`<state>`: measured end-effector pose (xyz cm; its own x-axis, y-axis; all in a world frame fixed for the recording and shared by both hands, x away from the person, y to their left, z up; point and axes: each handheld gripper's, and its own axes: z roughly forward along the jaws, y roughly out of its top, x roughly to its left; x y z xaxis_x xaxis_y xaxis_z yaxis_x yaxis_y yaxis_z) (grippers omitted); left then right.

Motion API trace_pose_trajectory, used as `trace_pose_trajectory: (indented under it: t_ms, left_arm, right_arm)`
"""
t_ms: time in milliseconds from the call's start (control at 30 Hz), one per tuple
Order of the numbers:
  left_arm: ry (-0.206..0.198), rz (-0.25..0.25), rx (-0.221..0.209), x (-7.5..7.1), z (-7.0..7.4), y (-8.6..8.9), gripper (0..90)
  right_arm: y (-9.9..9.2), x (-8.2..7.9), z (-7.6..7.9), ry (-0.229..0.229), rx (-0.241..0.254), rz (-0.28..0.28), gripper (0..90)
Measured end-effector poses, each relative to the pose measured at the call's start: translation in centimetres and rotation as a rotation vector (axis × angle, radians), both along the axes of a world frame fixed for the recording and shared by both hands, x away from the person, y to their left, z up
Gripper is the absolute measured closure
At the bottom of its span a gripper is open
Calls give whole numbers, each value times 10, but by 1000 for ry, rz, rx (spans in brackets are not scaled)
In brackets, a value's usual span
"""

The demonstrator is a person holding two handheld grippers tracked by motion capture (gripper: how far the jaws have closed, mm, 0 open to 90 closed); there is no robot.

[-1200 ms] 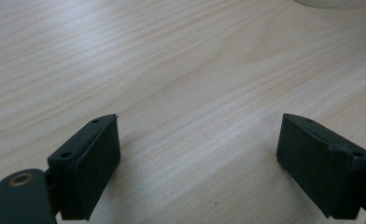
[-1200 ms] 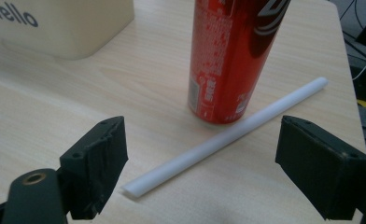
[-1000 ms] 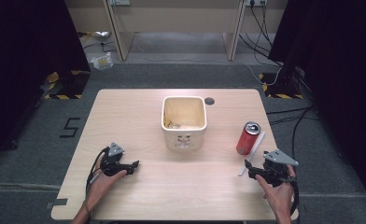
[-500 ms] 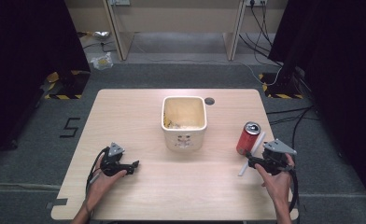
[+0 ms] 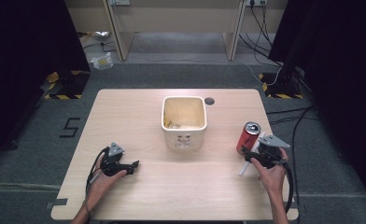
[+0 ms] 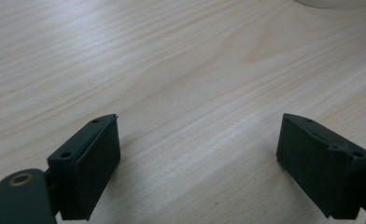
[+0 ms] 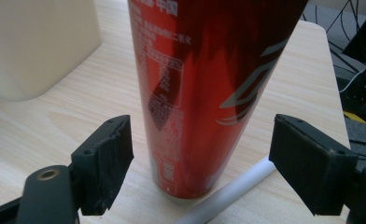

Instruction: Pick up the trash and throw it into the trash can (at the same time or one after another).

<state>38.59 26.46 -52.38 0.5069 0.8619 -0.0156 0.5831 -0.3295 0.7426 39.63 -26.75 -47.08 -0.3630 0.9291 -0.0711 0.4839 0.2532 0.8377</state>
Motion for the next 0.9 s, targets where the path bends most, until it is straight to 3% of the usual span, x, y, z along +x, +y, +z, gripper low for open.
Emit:
trace_pose_trajectory:
  t_ms: [200, 900]
  left_arm:
    - [0, 0, 0, 0, 0, 0, 126]
    - [0, 0, 0, 0, 0, 0, 126]
  right_arm:
    - [1, 5, -4, -3, 18, 4, 233]
    - [6, 15, -18, 13, -1, 22, 329]
